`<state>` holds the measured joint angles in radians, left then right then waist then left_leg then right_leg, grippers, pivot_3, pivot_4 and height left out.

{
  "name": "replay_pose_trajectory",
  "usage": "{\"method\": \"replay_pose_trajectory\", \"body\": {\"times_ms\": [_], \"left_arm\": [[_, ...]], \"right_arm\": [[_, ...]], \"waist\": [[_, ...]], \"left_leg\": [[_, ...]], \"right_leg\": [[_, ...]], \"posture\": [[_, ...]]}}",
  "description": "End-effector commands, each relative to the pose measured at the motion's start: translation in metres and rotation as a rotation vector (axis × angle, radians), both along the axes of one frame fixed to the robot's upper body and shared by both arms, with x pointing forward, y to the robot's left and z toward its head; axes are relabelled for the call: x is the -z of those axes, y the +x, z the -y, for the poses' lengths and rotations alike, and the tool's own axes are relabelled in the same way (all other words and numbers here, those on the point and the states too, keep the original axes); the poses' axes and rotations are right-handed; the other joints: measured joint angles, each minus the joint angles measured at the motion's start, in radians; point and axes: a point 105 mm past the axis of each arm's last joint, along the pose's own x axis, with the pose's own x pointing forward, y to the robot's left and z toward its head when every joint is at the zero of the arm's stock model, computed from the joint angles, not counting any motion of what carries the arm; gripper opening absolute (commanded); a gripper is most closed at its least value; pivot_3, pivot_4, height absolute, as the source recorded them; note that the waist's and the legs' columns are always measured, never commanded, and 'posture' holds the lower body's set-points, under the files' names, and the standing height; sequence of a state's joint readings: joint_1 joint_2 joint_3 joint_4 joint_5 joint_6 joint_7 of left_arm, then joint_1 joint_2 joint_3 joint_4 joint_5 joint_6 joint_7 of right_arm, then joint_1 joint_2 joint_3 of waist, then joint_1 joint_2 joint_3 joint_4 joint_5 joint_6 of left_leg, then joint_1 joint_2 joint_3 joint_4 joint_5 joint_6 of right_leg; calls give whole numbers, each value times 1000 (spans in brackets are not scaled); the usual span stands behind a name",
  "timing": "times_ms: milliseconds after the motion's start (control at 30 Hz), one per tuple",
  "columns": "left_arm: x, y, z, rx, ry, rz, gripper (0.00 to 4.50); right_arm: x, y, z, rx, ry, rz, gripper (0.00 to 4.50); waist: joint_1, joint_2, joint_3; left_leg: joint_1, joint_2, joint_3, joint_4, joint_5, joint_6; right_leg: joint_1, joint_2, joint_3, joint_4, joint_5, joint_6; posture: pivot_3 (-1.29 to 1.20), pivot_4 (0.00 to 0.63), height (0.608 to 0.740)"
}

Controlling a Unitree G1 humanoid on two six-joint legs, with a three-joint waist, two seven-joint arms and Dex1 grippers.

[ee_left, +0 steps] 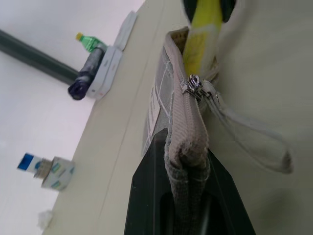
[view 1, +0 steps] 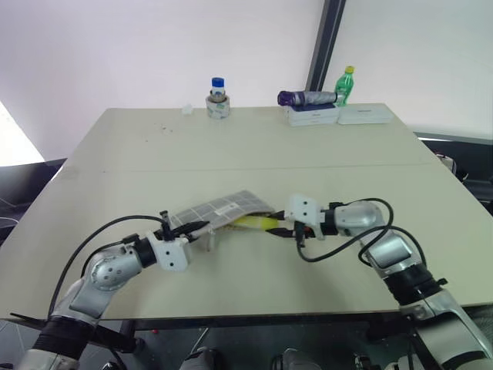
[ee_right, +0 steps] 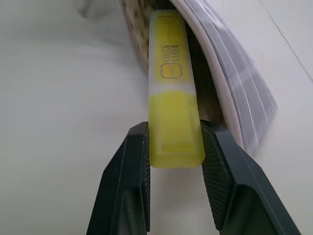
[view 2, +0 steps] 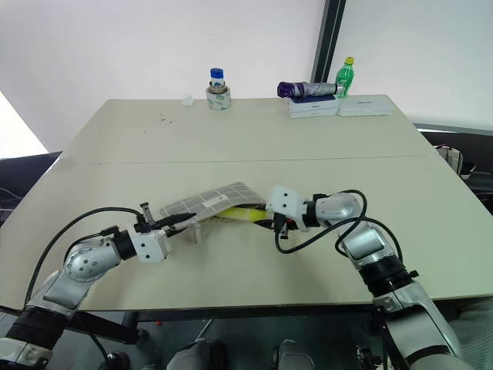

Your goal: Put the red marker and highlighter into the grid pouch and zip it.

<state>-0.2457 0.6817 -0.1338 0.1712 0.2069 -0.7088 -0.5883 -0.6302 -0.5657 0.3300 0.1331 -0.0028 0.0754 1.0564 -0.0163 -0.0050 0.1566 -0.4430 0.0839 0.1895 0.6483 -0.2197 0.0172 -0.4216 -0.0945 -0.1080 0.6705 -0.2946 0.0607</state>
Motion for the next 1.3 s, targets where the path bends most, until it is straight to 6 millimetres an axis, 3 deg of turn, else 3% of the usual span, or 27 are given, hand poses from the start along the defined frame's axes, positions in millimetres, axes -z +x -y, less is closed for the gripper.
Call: {"method": "replay_pose_trajectory", "body": {"times_ms": [33,200,333,500,567,600,733,900,1100,1300], "left_arm": [[-3,-4,14,90,-2,40,0],[-1,-5,20,138,-16,29,0],[-1,-7,22,165,-36,27,0],[2,-7,16,160,-29,12,0],[2,-6,15,145,-31,13,0],[2,-5,15,141,-33,12,0],[1,-1,12,97,-63,1,0],[11,2,6,51,-46,-28,0],[4,7,2,6,-89,-9,0],[6,5,2,5,-97,-20,0]], "right_arm": [[-12,4,-20,-50,-1,96,889],[-19,-1,-34,-119,66,104,889],[-6,1,-26,-157,-37,179,889],[-11,8,-21,-129,-16,178,889],[-9,6,-20,-128,8,113,1917],[-11,6,-20,-122,25,103,2201],[-19,5,-16,-101,27,166,4070],[-25,-4,1,-98,23,160,4070],[-29,-12,24,-17,77,89,4070],[-50,0,58,281,407,50,4070]], "waist": [[0,0,0],[3,0,0],[2,0,0],[0,0,0],[0,0,0],[0,0,0],[0,0,0],[2,0,0],[1,0,0],[3,0,0]], "left_leg": [[0,0,0,0,1,-1],[-1,0,0,1,2,-3],[-1,0,0,1,2,-3],[-1,0,0,1,2,-3],[-1,0,0,1,2,-3],[-1,0,0,1,2,-3],[0,0,0,1,2,-3],[0,0,0,1,2,-3],[0,0,-1,1,2,-3],[0,0,-1,2,2,-3]], "right_leg": [[0,0,0,0,0,0],[0,0,0,0,0,0],[0,0,0,0,0,0],[0,1,0,0,0,0],[0,1,0,0,0,0],[0,1,0,0,0,0],[0,1,0,0,0,0],[0,0,0,0,0,0],[1,0,0,0,0,0],[1,0,0,0,0,0]], "posture": [[0,150,740],[0,150,740],[0,150,740],[0,150,740],[0,150,740],[0,150,740],[0,150,740],[0,150,740],[0,150,740],[0,150,740]]}}
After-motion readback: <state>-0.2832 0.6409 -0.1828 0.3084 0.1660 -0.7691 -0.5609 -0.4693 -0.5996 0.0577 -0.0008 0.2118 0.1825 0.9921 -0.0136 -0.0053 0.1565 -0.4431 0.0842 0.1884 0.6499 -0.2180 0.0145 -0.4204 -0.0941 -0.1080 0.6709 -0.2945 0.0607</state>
